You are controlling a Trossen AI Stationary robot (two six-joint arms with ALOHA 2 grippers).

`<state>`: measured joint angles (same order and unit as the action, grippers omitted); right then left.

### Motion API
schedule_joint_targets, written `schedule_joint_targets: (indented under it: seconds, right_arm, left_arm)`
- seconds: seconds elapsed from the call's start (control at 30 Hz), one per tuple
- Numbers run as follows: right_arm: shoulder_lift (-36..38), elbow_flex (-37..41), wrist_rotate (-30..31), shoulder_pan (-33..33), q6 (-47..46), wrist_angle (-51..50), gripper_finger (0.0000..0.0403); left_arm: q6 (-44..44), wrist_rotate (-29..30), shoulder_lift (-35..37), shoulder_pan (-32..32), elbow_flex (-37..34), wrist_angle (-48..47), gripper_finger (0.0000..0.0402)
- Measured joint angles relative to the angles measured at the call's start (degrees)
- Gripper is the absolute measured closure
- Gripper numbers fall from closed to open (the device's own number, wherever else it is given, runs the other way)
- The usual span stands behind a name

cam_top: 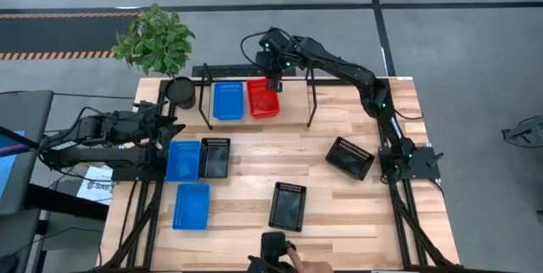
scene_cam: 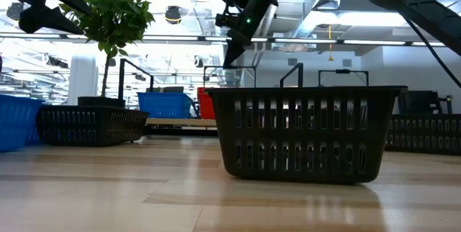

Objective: Stack baskets on shelf by color
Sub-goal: Stack the blue bin on the blue bin on the shelf

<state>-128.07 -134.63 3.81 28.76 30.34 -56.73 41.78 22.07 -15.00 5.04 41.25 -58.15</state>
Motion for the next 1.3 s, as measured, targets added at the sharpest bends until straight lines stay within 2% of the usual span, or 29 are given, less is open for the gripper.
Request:
schedule_joint_targets:
  seconds: [0.2, 0.37, 0.5, 0.63, 0.73, 0.83, 1.0, 1.17, 1.3]
  right_arm:
    - [0.0, 0.0, -1.72, -3.04, -7.62, -10.09, 0.0231]
    - [0.0, 0.0, -2.49, -6.66, -13.89, -18.62, 0.024]
    - [0.0, 0.02, -5.83, -10.66, -16.67, -19.37, 0.0248]
    - [0.0, 0.04, -7.58, -16.46, -19.44, -16.1, 0.025]
    - [-0.23, 0.07, -7.62, -21.33, -19.87, -10.27, 0.0247]
    - [-0.79, 0.19, -7.58, -26.37, -21.33, 0.61, 0.0246]
    - [-0.57, 5.39, -7.17, -33.83, -23.02, 24.24, 0.0245]
    - [-0.66, 10.72, -5.47, -38.92, -18.85, 36.81, 0.0232]
    - [-0.72, 15.1, -5.2, -40.62, -16.67, 41.62, 0.0217]
  left_arm:
    - [-0.03, -2.67, 0.0, -0.01, 0.0, -0.04, 0.0132]
    - [0.63, -3.99, 0.0, 0.0, 0.0, -1.7, 0.0132]
    - [2.83, -6.36, 0.02, 0.0, -0.97, -5.48, 0.0132]
    - [5.74, -12.6, 0.02, -0.02, -3.91, -6.84, 0.0132]
    - [6.15, -18.91, -0.04, -0.02, -5.97, -3.76, 0.0132]
    - [6.48, -21.45, -0.07, -0.02, -7.46, -2.15, 0.0132]
    - [7.56, -18.51, -0.04, -0.02, -7.63, -1.66, 0.0132]
    - [8.52, -18.08, -0.04, -0.02, -7.63, -1.4, 0.0132]
    - [8.54, -17.69, -0.04, -0.02, -7.63, -1.4, 0.0132]
